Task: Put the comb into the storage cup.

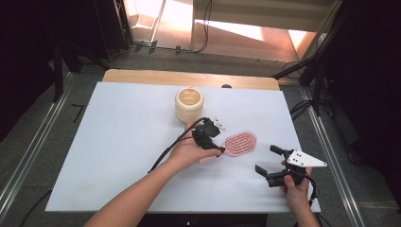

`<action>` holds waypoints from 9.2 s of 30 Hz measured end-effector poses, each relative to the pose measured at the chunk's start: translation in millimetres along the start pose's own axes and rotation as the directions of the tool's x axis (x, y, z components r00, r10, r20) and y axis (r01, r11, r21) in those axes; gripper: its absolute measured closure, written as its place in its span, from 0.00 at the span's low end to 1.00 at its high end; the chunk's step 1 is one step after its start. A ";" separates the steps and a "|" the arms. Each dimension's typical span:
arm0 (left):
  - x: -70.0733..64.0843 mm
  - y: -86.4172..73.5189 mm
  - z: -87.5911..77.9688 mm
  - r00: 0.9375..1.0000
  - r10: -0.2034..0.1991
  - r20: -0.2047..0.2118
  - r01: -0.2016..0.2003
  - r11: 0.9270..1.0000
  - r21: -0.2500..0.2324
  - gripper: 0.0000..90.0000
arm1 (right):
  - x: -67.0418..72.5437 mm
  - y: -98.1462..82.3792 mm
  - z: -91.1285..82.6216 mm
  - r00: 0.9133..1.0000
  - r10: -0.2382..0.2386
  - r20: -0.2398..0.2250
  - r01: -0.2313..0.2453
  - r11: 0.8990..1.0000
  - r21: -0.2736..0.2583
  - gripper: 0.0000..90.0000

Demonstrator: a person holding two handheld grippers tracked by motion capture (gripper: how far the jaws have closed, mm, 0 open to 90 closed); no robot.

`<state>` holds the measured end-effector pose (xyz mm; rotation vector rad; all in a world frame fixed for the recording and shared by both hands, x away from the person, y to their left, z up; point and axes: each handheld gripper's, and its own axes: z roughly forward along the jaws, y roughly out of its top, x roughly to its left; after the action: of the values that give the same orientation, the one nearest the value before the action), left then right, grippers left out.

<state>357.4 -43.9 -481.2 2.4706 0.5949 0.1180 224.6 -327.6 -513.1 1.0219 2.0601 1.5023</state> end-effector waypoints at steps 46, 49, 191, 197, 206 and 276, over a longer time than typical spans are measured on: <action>-23.2 14.8 15.5 0.996 0.089 0.014 -0.090 0.981 0.170 0.79 | 1.2 2.2 5.6 0.998 0.017 0.056 -0.019 0.999 0.036 0.00; -23.4 13.8 14.7 0.996 0.093 0.016 -0.094 0.983 0.160 0.79 | 0.7 3.1 6.0 0.997 0.048 0.062 -0.051 0.998 0.036 0.00; -9.9 -84.8 -97.8 0.998 -0.055 0.031 0.063 0.841 -0.538 0.00 | 43.7 119.8 105.6 0.852 0.480 -0.208 -0.510 0.852 -0.122 0.69; -0.9 -107.0 -105.8 0.996 -0.092 0.019 0.087 0.821 -0.564 0.00 | 46.1 125.9 104.7 0.871 0.450 -0.199 -0.478 0.869 -0.128 0.69; 6.4 -136.8 -123.1 0.993 -0.107 -0.047 0.060 0.811 -0.581 0.00 | 49.3 133.9 105.7 0.893 0.406 -0.195 -0.434 0.891 -0.131 0.69; 44.7 -274.5 -203.4 0.921 -0.328 -0.211 0.099 0.720 -0.687 0.00 | 25.8 178.7 108.3 0.966 0.240 -0.094 -0.255 0.941 -0.221 0.69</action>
<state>247.2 282.4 -471.5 1.6675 0.8092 0.5519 339.6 -210.0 -381.5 1.1853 1.7932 1.8746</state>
